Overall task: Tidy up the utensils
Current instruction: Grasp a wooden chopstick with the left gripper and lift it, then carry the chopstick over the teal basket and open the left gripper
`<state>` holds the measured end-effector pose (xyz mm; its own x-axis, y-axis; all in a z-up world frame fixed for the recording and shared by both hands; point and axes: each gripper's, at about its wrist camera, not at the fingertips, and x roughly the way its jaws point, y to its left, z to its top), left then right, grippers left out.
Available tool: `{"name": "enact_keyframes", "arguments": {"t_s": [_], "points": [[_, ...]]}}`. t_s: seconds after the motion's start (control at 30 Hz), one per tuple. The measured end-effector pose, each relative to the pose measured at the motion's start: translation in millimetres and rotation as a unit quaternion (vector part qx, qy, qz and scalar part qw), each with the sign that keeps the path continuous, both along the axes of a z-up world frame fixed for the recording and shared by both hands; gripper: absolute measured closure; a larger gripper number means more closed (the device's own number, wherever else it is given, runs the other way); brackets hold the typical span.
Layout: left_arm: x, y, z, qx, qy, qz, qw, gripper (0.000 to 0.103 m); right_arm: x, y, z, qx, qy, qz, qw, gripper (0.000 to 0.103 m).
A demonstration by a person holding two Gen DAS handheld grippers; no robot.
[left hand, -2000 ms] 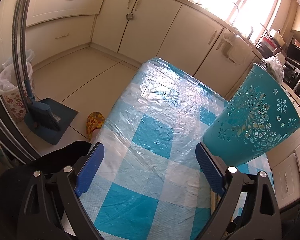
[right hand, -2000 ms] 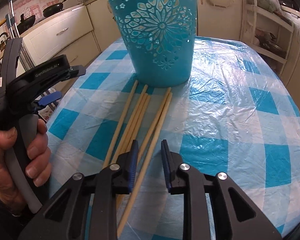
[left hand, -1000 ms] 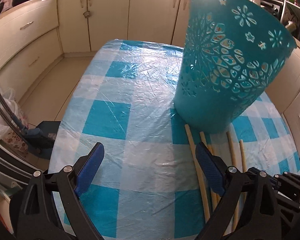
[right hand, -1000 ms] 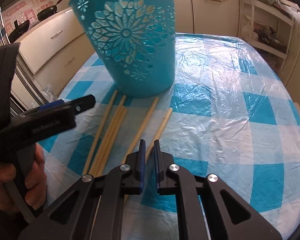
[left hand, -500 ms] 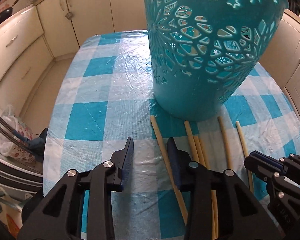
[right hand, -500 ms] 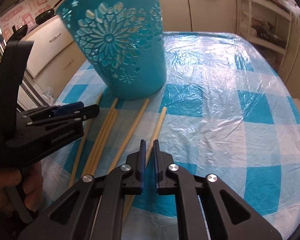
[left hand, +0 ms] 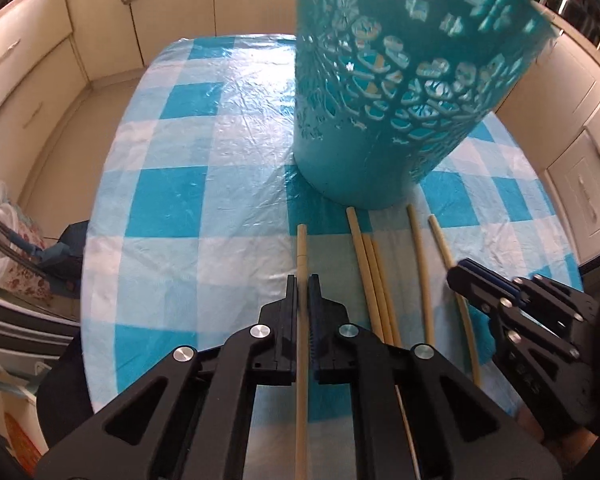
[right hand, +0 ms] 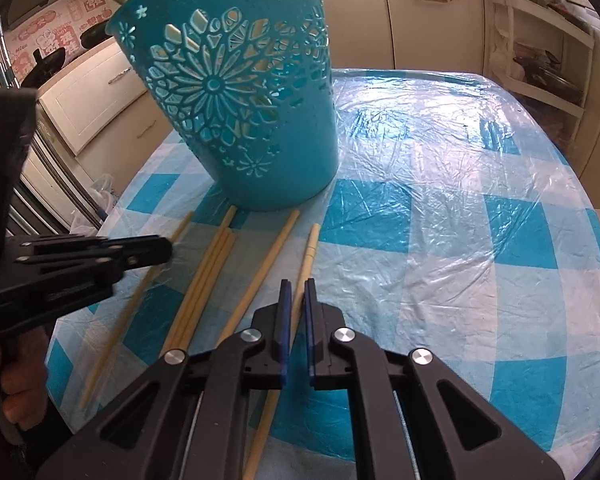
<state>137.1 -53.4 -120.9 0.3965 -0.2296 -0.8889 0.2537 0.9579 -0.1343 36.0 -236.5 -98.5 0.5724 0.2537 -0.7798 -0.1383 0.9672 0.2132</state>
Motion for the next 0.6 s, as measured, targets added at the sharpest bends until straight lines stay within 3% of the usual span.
{"name": "enact_keyframes", "arguments": {"t_s": [0.2, 0.33, 0.47, 0.6], "points": [[-19, 24, 51, -0.046, -0.032, 0.008, 0.9984, 0.098, 0, 0, 0, 0.000, -0.002, 0.000, 1.000, 0.097], [-22, 40, 101, -0.080, -0.082, 0.015, 0.9933, 0.098, 0, 0, 0, -0.001, -0.003, 0.002, 1.000, 0.095], [-20, 44, 161, -0.117, -0.157, 0.019, 0.9805, 0.098, -1, 0, 0, 0.002, -0.003, 0.002, 1.000, 0.095], [-16, 36, 209, -0.134, -0.245, 0.026, 0.9600, 0.098, 0, -2, 0, 0.011, -0.002, 0.001, 1.000, 0.095]]}}
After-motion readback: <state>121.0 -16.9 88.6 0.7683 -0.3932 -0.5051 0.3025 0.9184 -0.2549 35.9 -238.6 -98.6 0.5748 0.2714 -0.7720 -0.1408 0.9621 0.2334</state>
